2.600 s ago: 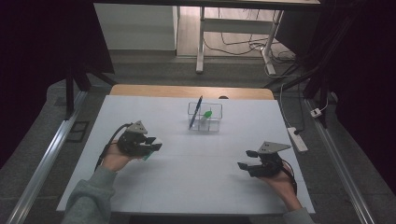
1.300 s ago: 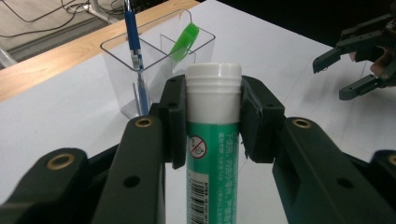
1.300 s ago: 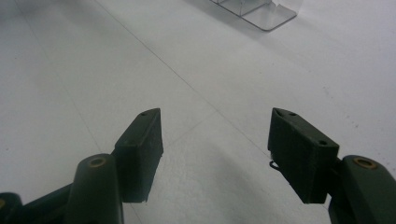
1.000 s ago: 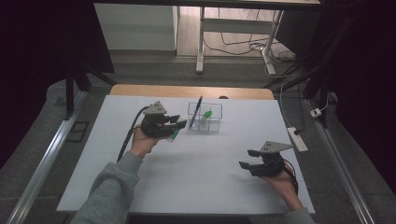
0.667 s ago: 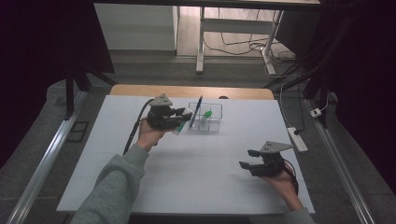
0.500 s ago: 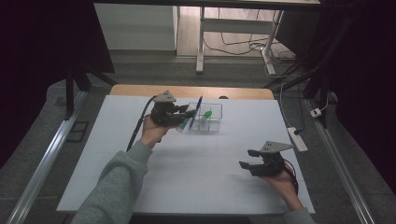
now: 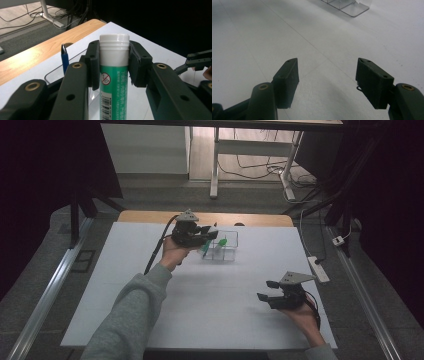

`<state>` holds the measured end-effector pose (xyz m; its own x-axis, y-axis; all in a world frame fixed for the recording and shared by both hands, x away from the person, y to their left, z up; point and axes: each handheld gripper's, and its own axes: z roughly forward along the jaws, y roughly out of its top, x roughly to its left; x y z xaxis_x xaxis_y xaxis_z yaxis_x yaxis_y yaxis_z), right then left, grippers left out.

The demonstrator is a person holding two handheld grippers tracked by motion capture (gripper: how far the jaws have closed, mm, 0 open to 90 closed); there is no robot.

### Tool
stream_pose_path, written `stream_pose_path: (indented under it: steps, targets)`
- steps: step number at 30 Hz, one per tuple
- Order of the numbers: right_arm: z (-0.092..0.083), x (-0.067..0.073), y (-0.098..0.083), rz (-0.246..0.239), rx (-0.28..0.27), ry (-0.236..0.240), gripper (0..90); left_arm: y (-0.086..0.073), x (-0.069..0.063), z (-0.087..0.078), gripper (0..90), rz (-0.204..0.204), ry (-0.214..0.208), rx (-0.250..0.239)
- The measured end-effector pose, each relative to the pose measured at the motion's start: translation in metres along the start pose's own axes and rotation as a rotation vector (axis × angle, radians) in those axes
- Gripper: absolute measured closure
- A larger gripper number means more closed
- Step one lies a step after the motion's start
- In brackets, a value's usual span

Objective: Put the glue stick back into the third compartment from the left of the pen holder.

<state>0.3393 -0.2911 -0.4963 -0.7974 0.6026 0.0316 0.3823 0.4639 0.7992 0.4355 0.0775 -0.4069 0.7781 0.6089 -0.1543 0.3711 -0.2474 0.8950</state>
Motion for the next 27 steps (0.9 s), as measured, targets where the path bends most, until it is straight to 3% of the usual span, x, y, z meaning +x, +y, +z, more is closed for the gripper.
stream_pose_path:
  steps: [27]
  targets:
    - [-0.005,0.0,-0.004,0.027,-0.013,0.001,34.0,0.023,-0.001,0.04,64.2,0.03,-0.031,-0.013]
